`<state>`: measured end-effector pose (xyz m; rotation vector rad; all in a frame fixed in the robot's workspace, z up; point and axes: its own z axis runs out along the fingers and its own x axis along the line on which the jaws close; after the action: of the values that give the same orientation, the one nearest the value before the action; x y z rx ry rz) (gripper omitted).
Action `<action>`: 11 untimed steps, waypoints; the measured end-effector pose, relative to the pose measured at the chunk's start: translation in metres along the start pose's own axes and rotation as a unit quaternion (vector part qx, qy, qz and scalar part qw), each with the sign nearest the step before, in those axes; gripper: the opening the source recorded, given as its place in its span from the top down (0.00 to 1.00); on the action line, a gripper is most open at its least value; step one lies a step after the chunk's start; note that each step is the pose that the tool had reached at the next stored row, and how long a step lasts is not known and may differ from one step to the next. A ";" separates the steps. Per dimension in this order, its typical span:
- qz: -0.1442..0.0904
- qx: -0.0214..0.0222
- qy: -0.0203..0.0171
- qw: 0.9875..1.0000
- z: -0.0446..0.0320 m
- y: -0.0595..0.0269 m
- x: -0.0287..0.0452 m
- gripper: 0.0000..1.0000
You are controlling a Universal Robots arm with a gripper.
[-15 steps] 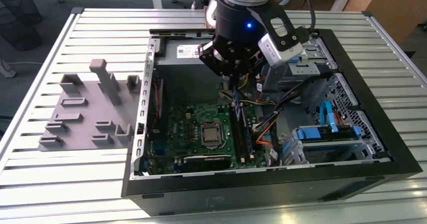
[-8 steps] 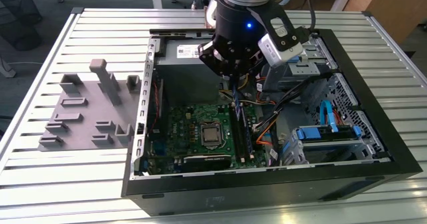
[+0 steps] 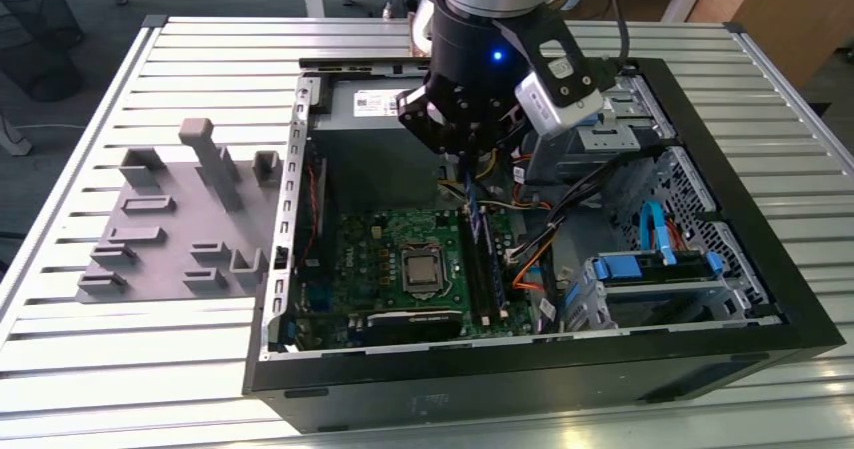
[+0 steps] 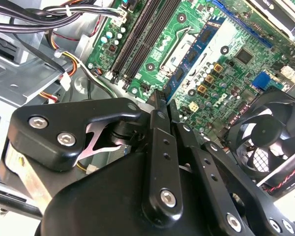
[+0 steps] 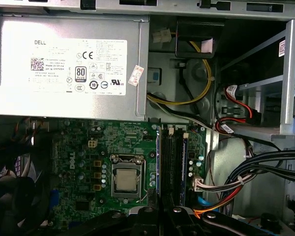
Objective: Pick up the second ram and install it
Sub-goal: 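Insert the second ram into the second slot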
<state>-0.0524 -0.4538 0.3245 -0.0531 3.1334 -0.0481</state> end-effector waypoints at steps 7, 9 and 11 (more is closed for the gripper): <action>0.000 0.000 0.000 1.000 0.0014 0.0000 0.0000 0.86; 0.000 0.000 0.000 1.000 0.0018 0.0001 0.0000 0.86; 0.000 0.000 0.000 1.000 0.0021 0.0001 0.0000 0.86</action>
<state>-0.0524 -0.4537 0.3224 -0.0531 3.1334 -0.0483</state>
